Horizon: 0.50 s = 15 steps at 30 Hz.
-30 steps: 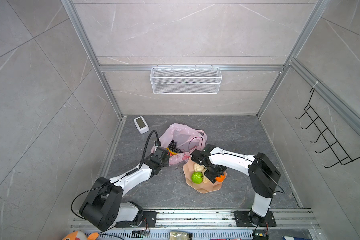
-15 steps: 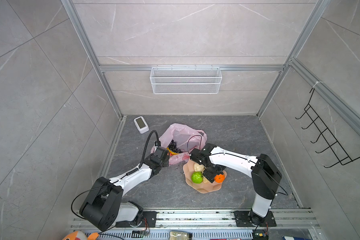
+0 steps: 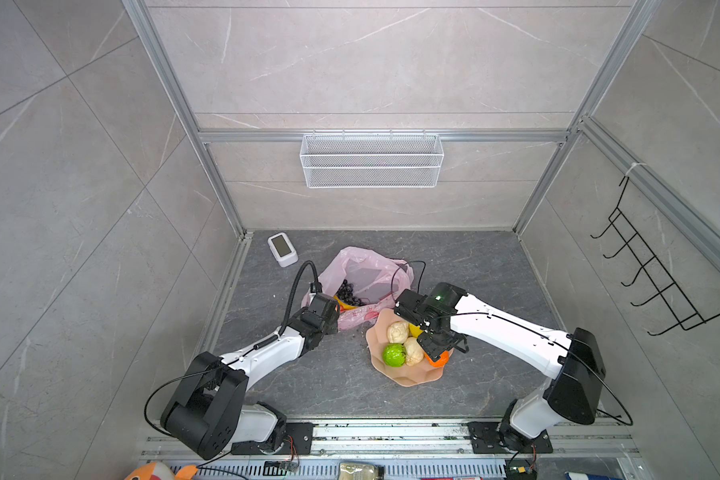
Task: Take the fake fruits out of the plastic bag
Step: 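Lower the orange into the peach bowl and open the right gripper, then raise the right gripper from the bowl and move it toward the bag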
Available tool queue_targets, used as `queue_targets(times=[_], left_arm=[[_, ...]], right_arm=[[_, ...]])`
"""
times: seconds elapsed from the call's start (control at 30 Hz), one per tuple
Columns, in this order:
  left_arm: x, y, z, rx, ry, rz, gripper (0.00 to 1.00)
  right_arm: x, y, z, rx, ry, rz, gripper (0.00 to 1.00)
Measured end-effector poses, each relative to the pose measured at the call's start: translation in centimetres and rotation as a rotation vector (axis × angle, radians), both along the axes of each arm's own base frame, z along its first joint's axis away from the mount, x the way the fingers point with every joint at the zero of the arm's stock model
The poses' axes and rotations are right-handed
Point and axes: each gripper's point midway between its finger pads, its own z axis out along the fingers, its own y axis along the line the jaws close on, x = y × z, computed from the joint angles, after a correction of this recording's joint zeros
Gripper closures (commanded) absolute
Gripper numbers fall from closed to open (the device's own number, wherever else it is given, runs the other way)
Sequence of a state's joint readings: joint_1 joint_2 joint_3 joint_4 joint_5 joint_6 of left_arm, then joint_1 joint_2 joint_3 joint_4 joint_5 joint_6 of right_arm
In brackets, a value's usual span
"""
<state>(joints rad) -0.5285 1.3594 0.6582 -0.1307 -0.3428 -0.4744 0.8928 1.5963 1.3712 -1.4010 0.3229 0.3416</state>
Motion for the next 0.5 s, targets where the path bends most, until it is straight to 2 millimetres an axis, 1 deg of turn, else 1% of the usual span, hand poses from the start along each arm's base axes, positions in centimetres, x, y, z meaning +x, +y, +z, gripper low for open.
queue_targets(times=[0.23,0.33,0.5], left_arm=[[0.0,0.1,-0.1,0.003,0.001,0.002,1.00],[0.0,0.1,-0.1,0.005,0.000,0.003,1.00],[0.0,0.1,-0.1,0.005,0.000,0.003,1.00]], right_arm=[[0.0,-0.8,-1.7,-0.074,0.017,-0.019,0.33],[0.5,-0.9,-2.4,-0.106,0.013,-0.019,0.33],[1.3,-1.1,-2.7,-0.130,-0.006,-0.028,0.33]])
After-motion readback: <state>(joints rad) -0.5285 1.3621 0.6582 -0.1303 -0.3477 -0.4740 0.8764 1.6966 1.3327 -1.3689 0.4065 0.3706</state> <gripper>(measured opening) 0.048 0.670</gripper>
